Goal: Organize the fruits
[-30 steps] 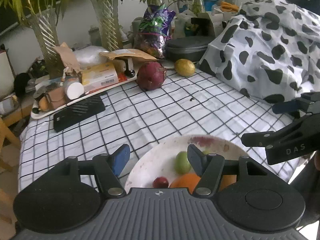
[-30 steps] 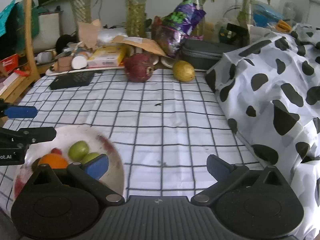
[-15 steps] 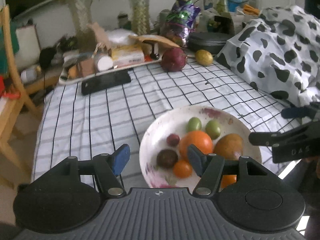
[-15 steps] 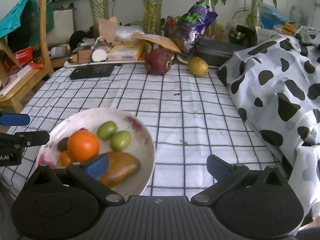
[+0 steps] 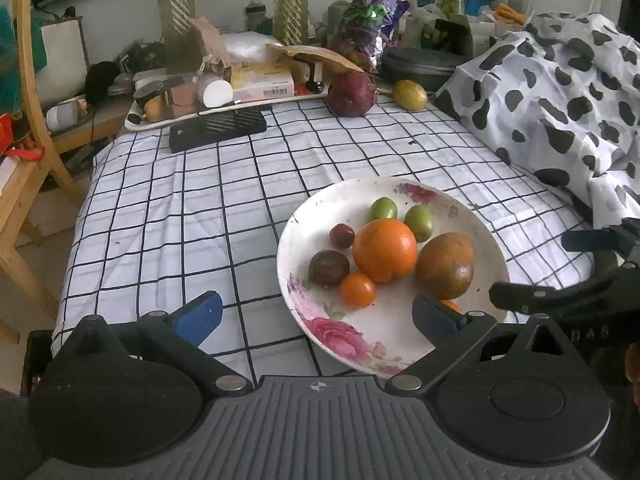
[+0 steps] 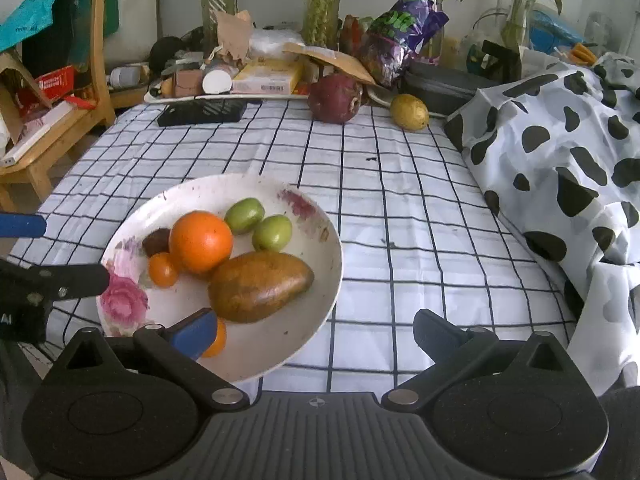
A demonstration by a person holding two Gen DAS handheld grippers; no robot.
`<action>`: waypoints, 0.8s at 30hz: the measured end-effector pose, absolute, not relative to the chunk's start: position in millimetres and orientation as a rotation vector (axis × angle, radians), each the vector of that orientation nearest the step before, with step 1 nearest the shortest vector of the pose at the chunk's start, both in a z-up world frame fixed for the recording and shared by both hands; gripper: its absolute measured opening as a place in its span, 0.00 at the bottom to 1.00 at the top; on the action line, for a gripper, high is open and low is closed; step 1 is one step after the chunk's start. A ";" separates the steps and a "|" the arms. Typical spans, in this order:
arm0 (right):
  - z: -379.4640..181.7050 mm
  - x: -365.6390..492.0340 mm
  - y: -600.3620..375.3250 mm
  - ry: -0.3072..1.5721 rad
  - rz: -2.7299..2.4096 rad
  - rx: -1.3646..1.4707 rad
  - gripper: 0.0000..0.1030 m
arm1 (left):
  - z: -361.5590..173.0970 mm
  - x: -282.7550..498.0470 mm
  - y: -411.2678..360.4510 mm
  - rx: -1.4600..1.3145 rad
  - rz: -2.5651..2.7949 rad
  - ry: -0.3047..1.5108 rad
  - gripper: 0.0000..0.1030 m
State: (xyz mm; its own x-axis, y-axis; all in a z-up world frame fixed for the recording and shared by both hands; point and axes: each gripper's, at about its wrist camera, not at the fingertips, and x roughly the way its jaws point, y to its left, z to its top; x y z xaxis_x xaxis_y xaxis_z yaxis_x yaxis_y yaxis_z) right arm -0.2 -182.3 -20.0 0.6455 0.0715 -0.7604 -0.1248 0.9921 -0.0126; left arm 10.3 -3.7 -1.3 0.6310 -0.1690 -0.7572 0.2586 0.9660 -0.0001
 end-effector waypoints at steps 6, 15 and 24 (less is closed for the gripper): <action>-24.1 1.2 -180.7 0.886 0.097 -0.088 1.00 | -8.3 13.0 -8.7 0.137 -0.240 0.892 1.00; -27.5 4.2 -181.6 0.905 0.092 -0.093 1.00 | -12.5 14.7 -12.0 0.162 -0.222 0.907 1.00; -28.2 4.5 -181.5 0.906 0.093 -0.091 1.00 | -14.6 16.5 -9.5 0.146 -0.215 0.922 1.00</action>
State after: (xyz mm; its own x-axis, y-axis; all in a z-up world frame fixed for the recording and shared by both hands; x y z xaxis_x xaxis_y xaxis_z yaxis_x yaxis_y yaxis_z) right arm 4.5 -181.5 -28.2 0.6130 0.0423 -0.7889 -0.1192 0.9921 -0.0394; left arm 16.5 -9.5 -14.6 0.5855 -0.1210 -0.8016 0.2458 0.9687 0.0333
